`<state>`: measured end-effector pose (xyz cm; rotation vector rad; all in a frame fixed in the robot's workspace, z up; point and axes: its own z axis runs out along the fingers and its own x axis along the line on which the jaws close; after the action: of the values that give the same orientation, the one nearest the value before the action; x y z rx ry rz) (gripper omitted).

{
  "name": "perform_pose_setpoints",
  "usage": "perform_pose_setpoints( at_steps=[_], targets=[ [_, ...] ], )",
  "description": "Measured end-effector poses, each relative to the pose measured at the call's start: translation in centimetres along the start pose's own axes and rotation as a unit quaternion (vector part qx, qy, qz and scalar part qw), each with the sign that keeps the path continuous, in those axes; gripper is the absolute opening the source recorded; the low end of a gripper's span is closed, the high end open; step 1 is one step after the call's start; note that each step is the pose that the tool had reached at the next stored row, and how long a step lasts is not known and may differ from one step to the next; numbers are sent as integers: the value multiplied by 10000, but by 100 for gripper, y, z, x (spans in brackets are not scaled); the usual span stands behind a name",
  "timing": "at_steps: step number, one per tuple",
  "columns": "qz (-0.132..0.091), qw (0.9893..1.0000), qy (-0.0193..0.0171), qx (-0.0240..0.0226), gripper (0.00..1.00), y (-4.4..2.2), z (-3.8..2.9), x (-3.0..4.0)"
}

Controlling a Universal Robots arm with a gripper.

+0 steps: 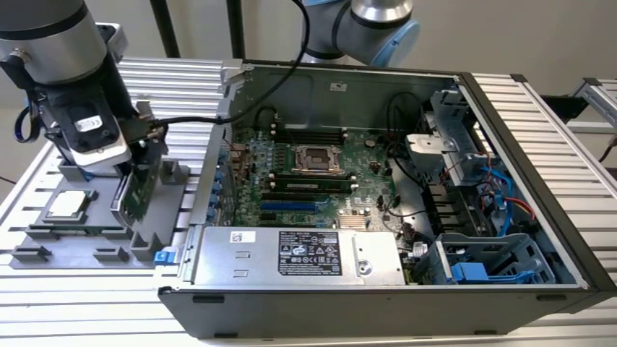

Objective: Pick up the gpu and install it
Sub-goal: 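Pick up the gpu and move the gpu toward the slot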

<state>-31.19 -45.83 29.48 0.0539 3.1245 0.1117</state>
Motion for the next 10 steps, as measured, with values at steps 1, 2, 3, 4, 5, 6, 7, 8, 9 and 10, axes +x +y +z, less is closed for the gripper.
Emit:
perform_pose_setpoints(
  at_steps=[1,2,3,4,5,6,7,8,9,10],
  targets=[
    [-1,10000,0,0,0,1,-15,-1],
    [-1,10000,0,0,0,1,-28,-1],
    [-1,10000,0,0,0,2,-41,-2],
    [-1,10000,0,0,0,3,-55,-2],
    [-1,10000,0,0,0,5,-68,-2],
    [-1,10000,0,0,0,6,-82,-2],
    [-1,10000,0,0,0,6,-94,-2],
    [-1,10000,0,0,0,7,-107,-2],
    [-1,10000,0,0,0,8,-120,-2],
    [-1,10000,0,0,0,9,-133,-3]
  ],
)
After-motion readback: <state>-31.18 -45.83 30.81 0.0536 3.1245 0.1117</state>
